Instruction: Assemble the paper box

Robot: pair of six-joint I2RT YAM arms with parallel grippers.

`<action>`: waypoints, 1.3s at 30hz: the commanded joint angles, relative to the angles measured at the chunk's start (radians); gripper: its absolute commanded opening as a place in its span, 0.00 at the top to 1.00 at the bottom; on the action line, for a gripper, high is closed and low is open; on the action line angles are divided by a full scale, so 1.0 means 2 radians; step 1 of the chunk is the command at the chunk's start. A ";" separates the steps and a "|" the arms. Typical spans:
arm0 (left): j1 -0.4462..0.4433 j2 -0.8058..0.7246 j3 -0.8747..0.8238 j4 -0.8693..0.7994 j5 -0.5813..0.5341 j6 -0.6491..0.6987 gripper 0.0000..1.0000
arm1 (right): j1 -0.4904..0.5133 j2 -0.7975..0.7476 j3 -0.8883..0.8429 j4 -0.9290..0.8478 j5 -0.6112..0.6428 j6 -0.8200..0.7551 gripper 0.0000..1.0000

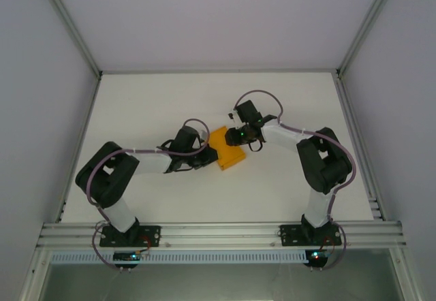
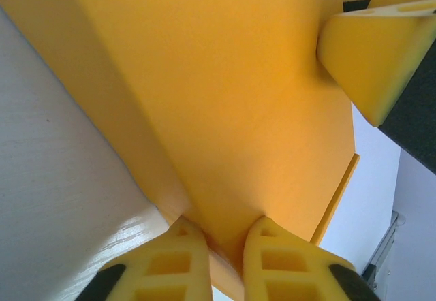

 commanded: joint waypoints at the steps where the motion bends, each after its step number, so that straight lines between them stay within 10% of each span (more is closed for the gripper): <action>1: -0.009 0.026 0.002 -0.030 -0.034 0.029 0.78 | 0.011 0.019 0.002 -0.052 -0.023 -0.008 0.66; 13: -0.015 -0.061 0.029 -0.101 -0.085 0.097 0.35 | -0.008 0.010 0.115 -0.089 -0.027 -0.065 0.44; 15: -0.015 -0.086 0.035 -0.117 -0.092 0.111 0.01 | -0.008 0.005 0.139 -0.104 -0.023 -0.075 0.43; 22: -0.014 -0.210 0.056 -0.230 -0.214 0.179 0.01 | -0.013 -0.071 0.136 -0.111 0.008 -0.106 0.01; 32: 0.180 -0.336 -0.042 -0.173 -0.388 0.295 0.00 | -0.151 -0.360 -0.197 0.049 0.085 -0.080 0.01; 39: 0.324 -0.253 -0.102 -0.013 -0.317 0.331 0.01 | -0.265 -0.415 -0.412 0.309 0.100 -0.094 0.01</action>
